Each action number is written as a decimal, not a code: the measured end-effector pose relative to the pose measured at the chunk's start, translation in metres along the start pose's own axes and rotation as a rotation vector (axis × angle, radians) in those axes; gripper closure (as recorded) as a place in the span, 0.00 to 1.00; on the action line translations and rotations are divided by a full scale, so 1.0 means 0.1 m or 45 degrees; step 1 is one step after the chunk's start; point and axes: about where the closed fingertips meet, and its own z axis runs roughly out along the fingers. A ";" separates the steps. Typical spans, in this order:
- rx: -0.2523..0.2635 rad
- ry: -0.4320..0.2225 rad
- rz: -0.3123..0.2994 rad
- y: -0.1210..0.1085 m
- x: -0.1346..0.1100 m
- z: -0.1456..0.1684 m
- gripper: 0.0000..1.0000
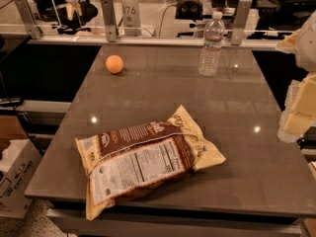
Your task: Move water bottle near orange
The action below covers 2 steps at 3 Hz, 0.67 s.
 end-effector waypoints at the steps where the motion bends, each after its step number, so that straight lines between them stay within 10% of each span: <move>1: 0.000 0.000 0.000 0.00 0.00 0.00 0.00; 2: 0.015 -0.021 0.010 -0.11 -0.04 0.03 0.00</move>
Offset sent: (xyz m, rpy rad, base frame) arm 0.0280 0.0012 -0.0047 0.0348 -0.0130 -0.0125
